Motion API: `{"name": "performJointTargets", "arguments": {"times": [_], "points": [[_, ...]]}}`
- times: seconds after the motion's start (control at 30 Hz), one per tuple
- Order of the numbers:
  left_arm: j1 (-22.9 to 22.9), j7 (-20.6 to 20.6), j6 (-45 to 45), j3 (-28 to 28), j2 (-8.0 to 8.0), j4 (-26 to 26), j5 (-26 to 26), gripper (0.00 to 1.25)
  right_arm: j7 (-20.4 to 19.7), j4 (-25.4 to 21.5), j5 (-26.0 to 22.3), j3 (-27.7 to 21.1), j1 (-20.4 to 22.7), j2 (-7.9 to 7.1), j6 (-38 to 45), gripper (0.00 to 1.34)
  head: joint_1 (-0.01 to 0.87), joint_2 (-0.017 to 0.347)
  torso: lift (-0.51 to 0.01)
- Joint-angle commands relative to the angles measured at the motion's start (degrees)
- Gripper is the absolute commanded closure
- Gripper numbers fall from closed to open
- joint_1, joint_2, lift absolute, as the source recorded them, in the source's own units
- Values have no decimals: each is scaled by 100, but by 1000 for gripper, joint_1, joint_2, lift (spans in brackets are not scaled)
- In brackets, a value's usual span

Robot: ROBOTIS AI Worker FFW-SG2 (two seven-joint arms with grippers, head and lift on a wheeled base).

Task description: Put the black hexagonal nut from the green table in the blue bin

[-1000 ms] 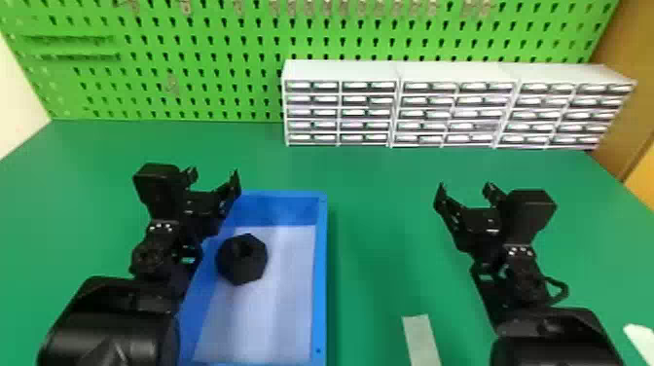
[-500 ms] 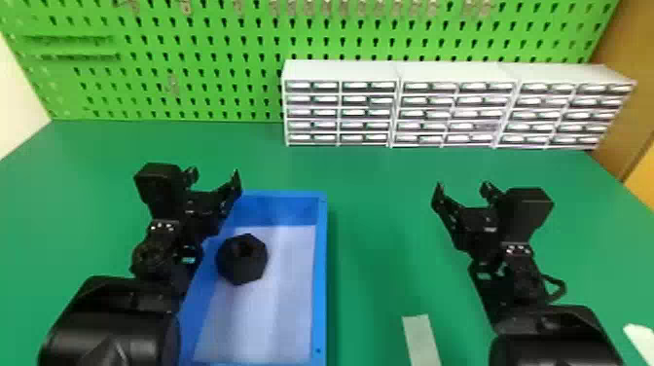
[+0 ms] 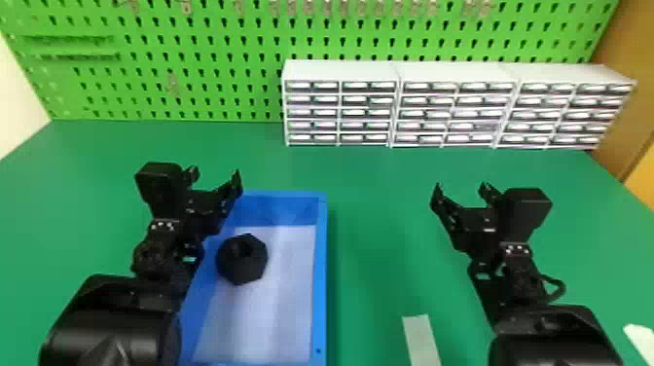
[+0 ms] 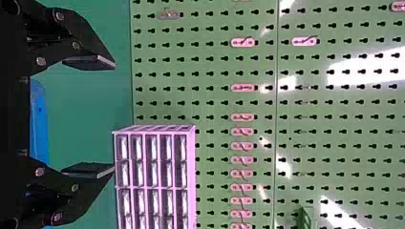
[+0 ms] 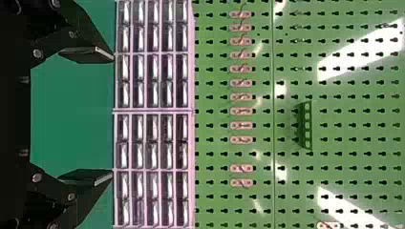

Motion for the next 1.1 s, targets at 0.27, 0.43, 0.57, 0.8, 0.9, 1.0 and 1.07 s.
{"name": "performJointTargets", "arguments": {"times": [0.27, 0.43, 0.57, 0.8, 0.9, 1.0, 1.07], "points": [[17, 1, 0, 16, 0, -9, -44, 486, 0, 0, -13, -27, -1, 0, 3, 414, 686, 51, -96], [8, 1, 0, 33, 0, -26, -79, 486, 0, 0, -4, -54, -1, 9, 12, 414, 686, 51, -96], [17, -8, 0, 42, 0, -35, -79, 486, 0, 0, -4, -80, -1, 9, 20, 414, 686, 51, -96], [26, 1, 0, 51, 0, -44, -79, 486, 0, 0, -4, -98, -10, 9, 20, 414, 686, 51, -96], [26, 1, 0, 60, 0, -53, -79, 486, 0, 0, -4, -89, -10, 9, 20, 414, 686, 51, -96], [26, 1, 0, 60, 0, -53, -70, 486, 0, 0, -4, -80, -10, 9, 47, 414, 686, 51, -96], [26, 1, 0, 60, 0, -53, -61, 486, 0, 0, -4, -71, -10, 0, 64, 414, 686, 51, -96]]}}
